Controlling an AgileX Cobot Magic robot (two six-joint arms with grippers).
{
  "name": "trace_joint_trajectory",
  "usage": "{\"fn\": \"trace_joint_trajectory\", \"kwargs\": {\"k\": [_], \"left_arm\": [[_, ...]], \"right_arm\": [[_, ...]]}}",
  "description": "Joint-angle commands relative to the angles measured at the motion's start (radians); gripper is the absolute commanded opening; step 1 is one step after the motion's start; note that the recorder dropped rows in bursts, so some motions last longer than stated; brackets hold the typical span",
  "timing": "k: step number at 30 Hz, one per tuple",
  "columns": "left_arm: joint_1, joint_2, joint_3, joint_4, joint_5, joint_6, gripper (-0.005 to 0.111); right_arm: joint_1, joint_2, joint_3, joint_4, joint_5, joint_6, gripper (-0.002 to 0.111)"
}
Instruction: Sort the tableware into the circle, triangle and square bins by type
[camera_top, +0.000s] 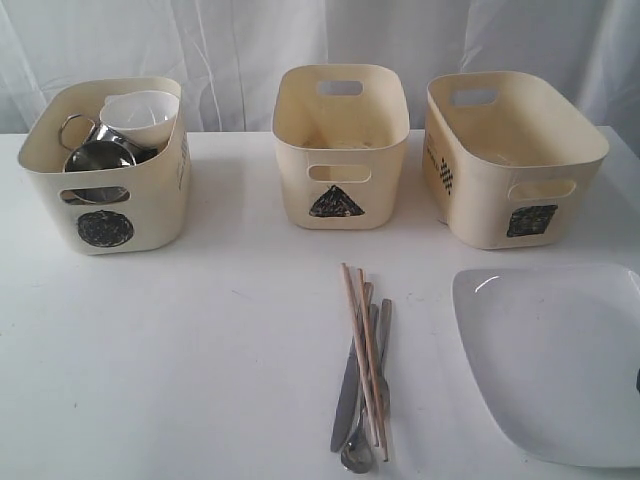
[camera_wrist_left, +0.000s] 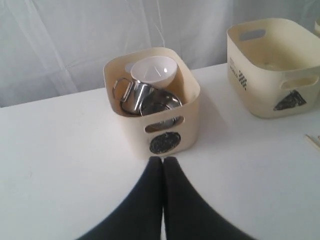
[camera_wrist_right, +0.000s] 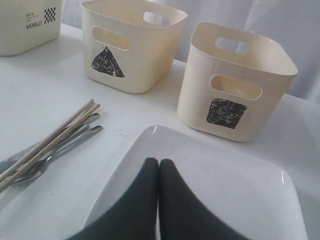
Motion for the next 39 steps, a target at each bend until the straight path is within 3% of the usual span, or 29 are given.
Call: {"fn": "trace_joint_trajectory", "kwargs": {"k": [1, 10, 22, 27, 33, 39], "left_arm": [[0.003, -0.148, 0.039, -0.017, 0.147, -0.005, 0.000], [0.003, -0.275, 0.052, -0.017, 0.209, -0.019, 0.000], [0.003, -0.279, 0.056, -0.017, 0.203, 0.000, 0.000], [0.003, -0.282, 0.219, -0.005, -0.019, 0.078, 0.000], [0.003, -0.331, 0.534, -0.023, -0.494, 0.076, 0.000], [0.003, -0.365, 0.693, -0.023, -0.519, -0.031, 0.000]], "right_arm": [[-0.007, -0.004, 0.006, 0.002, -0.007, 0.005, 0.000], [-0.007, -0.004, 0.006, 0.002, -0.007, 0.005, 0.000], [-0.007, -0.004, 0.006, 0.002, -0.007, 0.005, 0.000], [-0.007, -0.004, 0.006, 0.002, -0.007, 0.005, 0.000], [-0.007, -0.004, 0.006, 0.002, -0.007, 0.005, 0.000], [-0.007, -0.004, 0.006, 0.002, -0.007, 0.005, 0.000]]}}
